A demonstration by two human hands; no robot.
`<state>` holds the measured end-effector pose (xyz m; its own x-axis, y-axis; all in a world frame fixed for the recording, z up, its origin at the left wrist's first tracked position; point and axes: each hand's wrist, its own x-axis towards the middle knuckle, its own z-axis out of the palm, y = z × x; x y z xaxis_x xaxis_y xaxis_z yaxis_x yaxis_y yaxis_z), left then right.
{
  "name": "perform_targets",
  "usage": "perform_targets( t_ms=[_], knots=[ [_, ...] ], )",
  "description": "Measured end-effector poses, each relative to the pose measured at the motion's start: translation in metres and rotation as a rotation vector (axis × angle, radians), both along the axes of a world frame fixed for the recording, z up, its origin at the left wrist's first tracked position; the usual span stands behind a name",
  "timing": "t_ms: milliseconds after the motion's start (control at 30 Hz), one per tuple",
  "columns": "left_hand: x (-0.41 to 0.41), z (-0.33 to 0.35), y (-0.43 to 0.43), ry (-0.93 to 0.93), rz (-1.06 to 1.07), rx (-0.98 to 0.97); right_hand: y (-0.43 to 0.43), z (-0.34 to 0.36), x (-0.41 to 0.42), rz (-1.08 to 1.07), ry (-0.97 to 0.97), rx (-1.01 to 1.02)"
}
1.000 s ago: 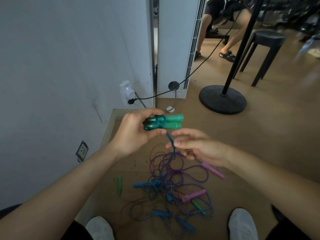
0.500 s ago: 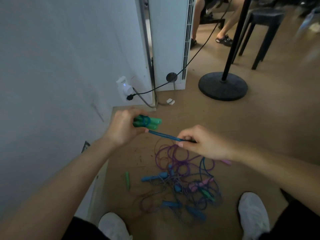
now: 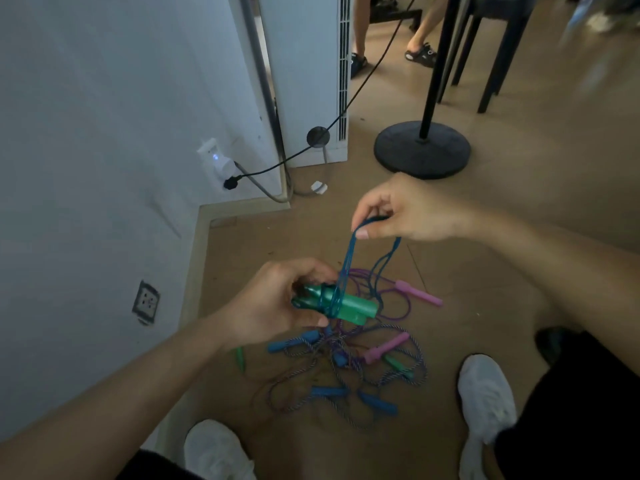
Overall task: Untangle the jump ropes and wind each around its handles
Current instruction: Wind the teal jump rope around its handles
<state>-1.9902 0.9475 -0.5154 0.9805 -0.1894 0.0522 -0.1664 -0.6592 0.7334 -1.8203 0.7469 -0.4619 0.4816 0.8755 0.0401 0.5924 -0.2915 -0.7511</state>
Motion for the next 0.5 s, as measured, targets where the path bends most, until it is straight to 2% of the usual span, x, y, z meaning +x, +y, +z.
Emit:
perform_targets(
  t_ms=[133, 300, 500],
  knots=[
    [-0.009, 0.006, -0.012, -0.025, -0.05, -0.066, -0.001, 0.0, 0.015, 0.039, 0.062, -0.031],
    [-0.012, 0.013, -0.013, -0.099, -0.169, -0.013, 0.003, -0.005, 0.026, 0.043, 0.114, -0.073],
    [-0.01, 0.019, -0.002, -0.101, -0.071, -0.111, 0.005, -0.012, 0.036, 0.009, 0.191, -0.095]
  ],
)
